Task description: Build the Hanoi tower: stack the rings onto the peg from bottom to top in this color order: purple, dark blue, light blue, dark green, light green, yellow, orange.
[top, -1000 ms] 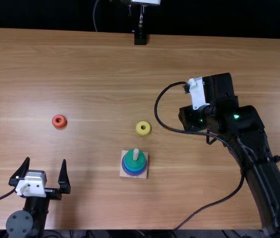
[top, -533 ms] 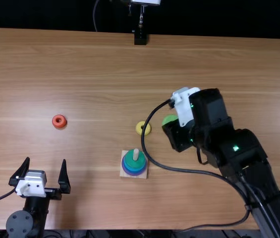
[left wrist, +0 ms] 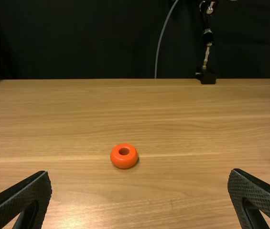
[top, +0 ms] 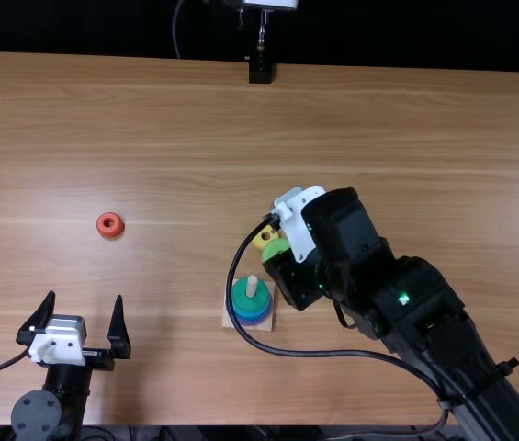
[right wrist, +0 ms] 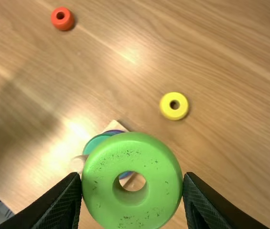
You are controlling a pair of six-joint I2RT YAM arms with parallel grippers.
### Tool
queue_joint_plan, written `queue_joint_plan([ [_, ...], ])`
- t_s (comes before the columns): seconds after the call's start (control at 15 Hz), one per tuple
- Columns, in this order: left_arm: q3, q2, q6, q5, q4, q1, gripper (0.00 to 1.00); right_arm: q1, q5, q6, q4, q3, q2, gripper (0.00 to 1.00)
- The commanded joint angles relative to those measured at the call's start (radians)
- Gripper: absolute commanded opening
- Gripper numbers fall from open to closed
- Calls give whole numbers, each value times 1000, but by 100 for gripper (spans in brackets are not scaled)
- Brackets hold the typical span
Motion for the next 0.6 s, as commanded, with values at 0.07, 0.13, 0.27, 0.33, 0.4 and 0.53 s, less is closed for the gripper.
queue_joint_plan([
  [0.07, -32, -12, 11, 7, -4, 10, 100, 39, -5, 19, 2, -11, -29, 0],
  [0.13, -32, -12, 11, 7, -4, 10, 100, 51, -5, 21, 2, -12, -29, 0],
  [0.27, -32, -12, 11, 7, -4, 10, 100, 76, -5, 23, 2, -20, -29, 0],
  [0.33, -32, -12, 11, 7, -4, 10, 100, 84, -5, 23, 4, -20, -29, 0],
  [0.4, -32, -12, 11, 7, -4, 10, 100, 84, -5, 23, 4, -21, -27, 0],
  [0.53, -32, -12, 11, 7, -4, 10, 100, 82, -5, 23, 8, -26, -26, 0],
])
